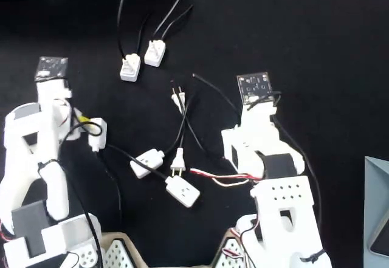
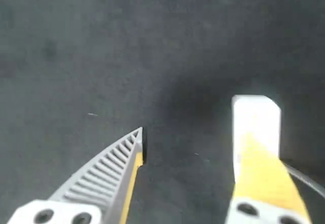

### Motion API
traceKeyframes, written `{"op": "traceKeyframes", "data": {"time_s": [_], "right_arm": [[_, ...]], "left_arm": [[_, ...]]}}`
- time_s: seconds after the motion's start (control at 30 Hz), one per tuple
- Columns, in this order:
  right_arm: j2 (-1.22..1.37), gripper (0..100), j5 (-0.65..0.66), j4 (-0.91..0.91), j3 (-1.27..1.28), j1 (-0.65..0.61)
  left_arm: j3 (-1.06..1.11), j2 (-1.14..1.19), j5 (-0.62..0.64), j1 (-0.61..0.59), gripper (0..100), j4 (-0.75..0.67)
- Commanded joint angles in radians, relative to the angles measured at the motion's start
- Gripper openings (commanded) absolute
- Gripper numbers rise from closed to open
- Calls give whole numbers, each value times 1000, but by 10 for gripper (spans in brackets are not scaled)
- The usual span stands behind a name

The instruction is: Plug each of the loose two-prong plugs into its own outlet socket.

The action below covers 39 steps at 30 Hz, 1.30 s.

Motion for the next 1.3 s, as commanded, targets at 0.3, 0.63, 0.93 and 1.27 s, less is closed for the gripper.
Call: {"op": "traceKeyframes", "data": {"time_s": [0.3, 0.63, 0.93, 1.27], "right_arm": [[-12, 12, 8, 5, -44, -15], [-12, 12, 8, 5, -44, -15], [-12, 12, 8, 2, -35, -15], [-12, 12, 8, 0, -35, -15]], "left_arm": [[-145, -2, -6, -27, 292, 146], [-217, -94, 75, 156, 291, 313], [-122, 118, 95, 168, 288, 91], [-143, 181, 29, 366, 142, 109]]}}
